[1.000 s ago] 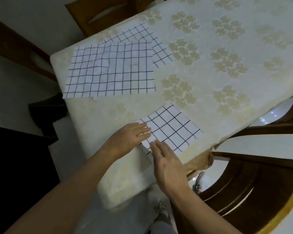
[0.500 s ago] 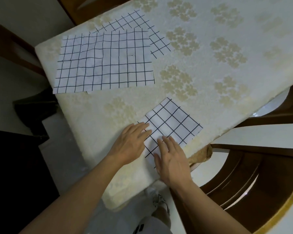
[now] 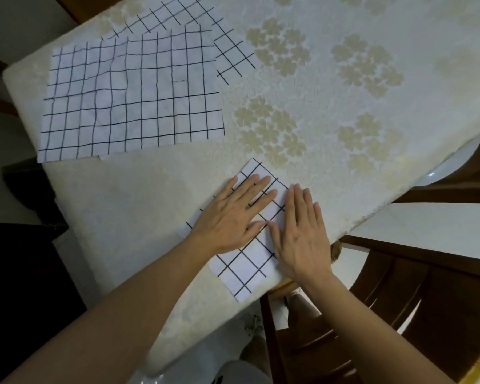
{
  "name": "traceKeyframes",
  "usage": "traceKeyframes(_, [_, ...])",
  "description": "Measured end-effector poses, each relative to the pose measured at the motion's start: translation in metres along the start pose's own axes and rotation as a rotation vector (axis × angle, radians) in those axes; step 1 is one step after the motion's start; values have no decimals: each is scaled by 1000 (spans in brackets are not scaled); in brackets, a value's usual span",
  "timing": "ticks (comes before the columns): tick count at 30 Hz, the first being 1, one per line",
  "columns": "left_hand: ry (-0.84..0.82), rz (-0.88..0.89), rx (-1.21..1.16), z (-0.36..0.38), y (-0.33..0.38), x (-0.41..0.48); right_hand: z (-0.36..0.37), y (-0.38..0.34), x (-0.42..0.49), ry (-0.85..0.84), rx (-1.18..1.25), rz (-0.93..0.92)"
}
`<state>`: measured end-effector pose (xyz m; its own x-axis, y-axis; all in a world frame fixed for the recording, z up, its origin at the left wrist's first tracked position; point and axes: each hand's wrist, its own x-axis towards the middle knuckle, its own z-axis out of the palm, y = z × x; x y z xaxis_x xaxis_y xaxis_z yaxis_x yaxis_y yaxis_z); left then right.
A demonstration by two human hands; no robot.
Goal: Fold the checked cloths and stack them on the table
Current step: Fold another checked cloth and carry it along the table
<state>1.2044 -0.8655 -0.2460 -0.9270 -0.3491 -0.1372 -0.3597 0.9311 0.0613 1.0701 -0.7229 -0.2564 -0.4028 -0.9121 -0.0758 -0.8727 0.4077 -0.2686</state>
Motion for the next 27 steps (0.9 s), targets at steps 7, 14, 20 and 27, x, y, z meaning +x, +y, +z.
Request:
traceKeyframes(7, [15,-7,-12,0,-8,8,4,8,3,30,-1,-20])
traceKeyframes(14, [-16,57,41,2,-13,42,13,0,36,35,-18,-97])
traceKeyframes(20, [-43,-23,24,7,-25,42,12,23,20,-39,-50,-74])
traceKeyframes(27, [-7,-394,-77,6,39,-8,-4,28,14,-12,-1,-125])
